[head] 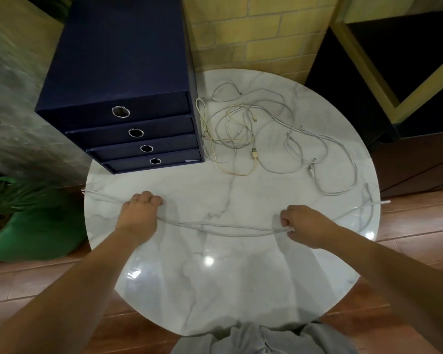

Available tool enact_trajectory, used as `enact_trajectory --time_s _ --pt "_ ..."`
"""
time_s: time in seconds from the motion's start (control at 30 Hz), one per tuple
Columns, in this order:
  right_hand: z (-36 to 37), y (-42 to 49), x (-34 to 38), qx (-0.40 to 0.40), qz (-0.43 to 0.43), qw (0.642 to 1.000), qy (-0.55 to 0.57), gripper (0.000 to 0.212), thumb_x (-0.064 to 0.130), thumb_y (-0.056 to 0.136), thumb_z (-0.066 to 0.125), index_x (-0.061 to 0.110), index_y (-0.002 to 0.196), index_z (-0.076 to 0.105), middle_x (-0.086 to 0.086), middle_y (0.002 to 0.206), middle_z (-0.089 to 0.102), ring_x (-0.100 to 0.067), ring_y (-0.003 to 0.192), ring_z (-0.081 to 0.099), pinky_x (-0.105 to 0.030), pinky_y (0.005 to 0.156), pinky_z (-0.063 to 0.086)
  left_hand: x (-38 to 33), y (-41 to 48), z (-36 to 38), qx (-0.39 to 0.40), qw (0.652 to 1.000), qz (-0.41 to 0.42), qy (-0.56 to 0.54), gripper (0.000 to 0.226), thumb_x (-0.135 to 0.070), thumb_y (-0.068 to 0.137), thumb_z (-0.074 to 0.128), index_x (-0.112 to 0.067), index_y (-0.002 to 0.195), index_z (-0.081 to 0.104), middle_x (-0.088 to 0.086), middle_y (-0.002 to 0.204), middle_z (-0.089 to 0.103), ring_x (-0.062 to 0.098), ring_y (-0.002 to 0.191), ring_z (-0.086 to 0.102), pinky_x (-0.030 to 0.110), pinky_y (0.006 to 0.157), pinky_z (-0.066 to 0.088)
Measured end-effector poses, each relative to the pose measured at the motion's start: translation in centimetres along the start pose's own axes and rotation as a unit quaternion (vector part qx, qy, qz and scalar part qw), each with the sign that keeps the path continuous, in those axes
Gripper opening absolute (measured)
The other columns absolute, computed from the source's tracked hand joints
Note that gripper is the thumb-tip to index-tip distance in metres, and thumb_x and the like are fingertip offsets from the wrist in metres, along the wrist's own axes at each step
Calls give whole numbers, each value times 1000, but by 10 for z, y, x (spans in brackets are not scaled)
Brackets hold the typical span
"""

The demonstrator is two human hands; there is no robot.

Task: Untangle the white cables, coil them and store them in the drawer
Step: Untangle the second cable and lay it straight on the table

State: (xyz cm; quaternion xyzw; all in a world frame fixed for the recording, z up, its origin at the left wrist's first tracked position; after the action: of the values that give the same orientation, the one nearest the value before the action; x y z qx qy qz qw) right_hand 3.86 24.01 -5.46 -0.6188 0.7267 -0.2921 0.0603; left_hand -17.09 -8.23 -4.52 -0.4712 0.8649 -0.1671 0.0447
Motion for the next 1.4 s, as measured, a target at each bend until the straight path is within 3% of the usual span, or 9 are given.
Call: enact_trajectory --time_s 0.17,0.33,0.47,0.57,0.8,0.9,0.97,1.2,1.4 --pt "-4 0 -1 -11 -2 1000 22 22 21 84 60 17 106 56 6 94 42 -14 89 41 -23 71 35 -57 -2 -5 4 993 105 -43 55 -19 81 57 -29 135 44 -4 134 42 21 125 39 35 103 33" --pt "-9 -3 -8 24 -19 999 -8 24 26 81 68 18 99 54 6 92 42 -14 88 42 -27 72 40 -101 -10 1 21 972 215 -90 46 -46 83 63 -27 124 54 -4 121 48 18 114 44 31 95 40" --pt "-6 -9 -19 36 -22 998 -36 20 17 84 63 21 82 43 7 82 43 -15 79 45 -27 64 33 -113 -7 6 3 984 153 -95 23 -39 97 48 -22 110 57 -3 110 54 20 107 50 30 82 45" --pt "-7 -12 -25 38 -36 998 -37 18 14 86 58 21 80 43 10 75 41 -15 75 44 -28 64 35 -108 -1 3 0 983 92 -160 19 -39 93 56 -22 100 60 -4 97 58 20 97 54 30 76 46" --pt "-14 -18 -43 -1 -37 999 1 16 10 86 57 20 79 47 9 78 43 -14 75 45 -23 62 35 -112 -5 4 11 977 62 -204 13 -34 84 70 -25 80 60 -12 80 50 12 85 50 27 69 43" --pt "-15 -21 -52 -2 -24 1000 2 27 10 84 59 24 72 41 9 77 43 -15 75 47 -28 68 42 -111 -4 4 37 965 25 -258 21 -30 78 76 -31 71 57 -10 78 53 11 80 54 26 67 43" --pt "-16 -24 -59 11 -16 1000 -17 34 11 84 57 30 66 35 11 72 40 -12 74 45 -24 65 37 -111 -3 3 49 959 8 -280 21 -29 76 77 -33 69 57 -9 77 54 10 76 54 25 66 42" --pt "-19 -34 -71 56 8 985 -163 5 19 93 45 20 97 49 5 87 41 -17 80 42 -30 69 40 -113 2 3 76 958 -21 -277 19 -28 75 79 -27 70 60 -8 75 56 7 73 53 23 60 36" --pt "-25 -39 -75 74 58 970 -226 34 0 86 47 15 116 48 -3 107 50 -22 99 50 -31 70 38 -116 6 0 91 962 -8 -258 28 -24 76 79 -28 65 53 -9 73 55 10 73 53 24 60 37"
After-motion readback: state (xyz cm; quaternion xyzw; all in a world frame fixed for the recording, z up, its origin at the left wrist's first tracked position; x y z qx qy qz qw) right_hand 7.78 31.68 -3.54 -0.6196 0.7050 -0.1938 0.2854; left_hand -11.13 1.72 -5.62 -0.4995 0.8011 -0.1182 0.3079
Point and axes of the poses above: each hand's wrist, its own y-axis towards the middle knuckle, its own z-axis out of the palm, x = y × z, the point moved 3 cm from there along y, towards the middle knuckle
